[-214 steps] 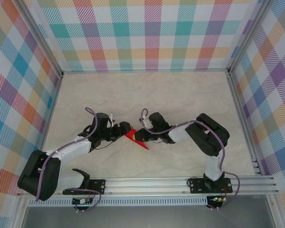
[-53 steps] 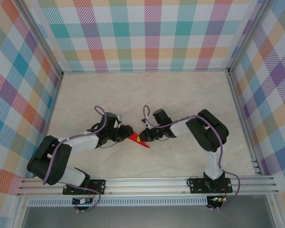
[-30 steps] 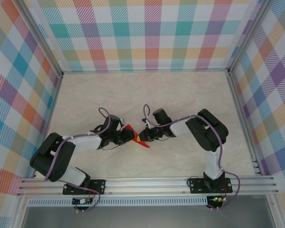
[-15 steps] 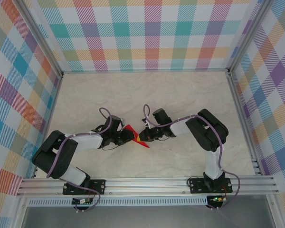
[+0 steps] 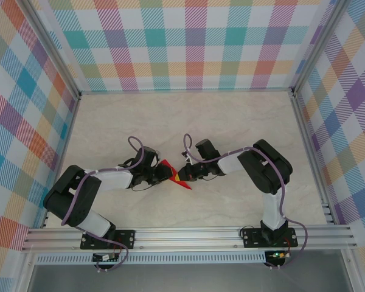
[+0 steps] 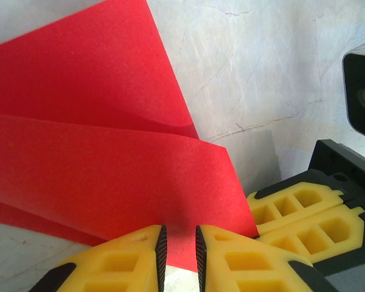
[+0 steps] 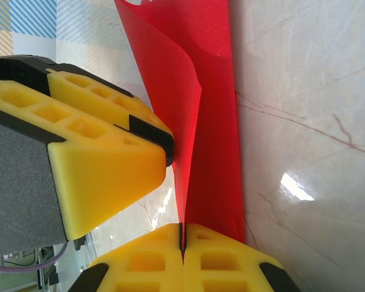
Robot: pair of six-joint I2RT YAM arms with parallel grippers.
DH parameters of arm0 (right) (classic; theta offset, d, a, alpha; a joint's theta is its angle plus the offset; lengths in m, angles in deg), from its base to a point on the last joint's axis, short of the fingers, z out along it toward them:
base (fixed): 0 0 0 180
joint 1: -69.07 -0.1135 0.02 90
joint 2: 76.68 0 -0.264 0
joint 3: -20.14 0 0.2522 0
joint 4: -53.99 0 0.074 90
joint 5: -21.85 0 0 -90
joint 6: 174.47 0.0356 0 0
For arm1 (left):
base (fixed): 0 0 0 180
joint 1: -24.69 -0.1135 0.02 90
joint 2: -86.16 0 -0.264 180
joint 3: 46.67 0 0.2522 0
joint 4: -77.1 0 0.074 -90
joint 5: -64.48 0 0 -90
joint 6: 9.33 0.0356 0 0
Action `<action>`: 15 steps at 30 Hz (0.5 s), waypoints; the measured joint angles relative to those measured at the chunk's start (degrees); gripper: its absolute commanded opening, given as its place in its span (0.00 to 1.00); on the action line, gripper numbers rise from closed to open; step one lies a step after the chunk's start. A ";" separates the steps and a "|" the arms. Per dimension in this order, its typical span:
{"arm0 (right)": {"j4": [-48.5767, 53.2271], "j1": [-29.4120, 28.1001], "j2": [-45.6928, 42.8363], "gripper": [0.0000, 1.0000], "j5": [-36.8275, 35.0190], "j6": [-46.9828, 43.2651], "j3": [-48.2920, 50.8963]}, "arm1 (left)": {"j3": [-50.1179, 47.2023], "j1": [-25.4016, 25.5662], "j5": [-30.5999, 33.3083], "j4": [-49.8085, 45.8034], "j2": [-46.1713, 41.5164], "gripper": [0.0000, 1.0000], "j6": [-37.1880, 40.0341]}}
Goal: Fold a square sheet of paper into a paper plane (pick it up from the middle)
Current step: Fold the wing for the fifth time at the center of the table.
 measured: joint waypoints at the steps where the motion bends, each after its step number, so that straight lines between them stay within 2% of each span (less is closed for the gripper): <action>1: 0.00 0.00 0.00 0.00 0.00 -0.09 0.00 | 0.00 0.00 0.00 0.02 0.00 0.22 0.09; 15: 0.02 0.04 0.04 0.00 0.07 -0.22 0.00 | 1.33 0.02 1.73 -1.57 0.24 0.21 0.81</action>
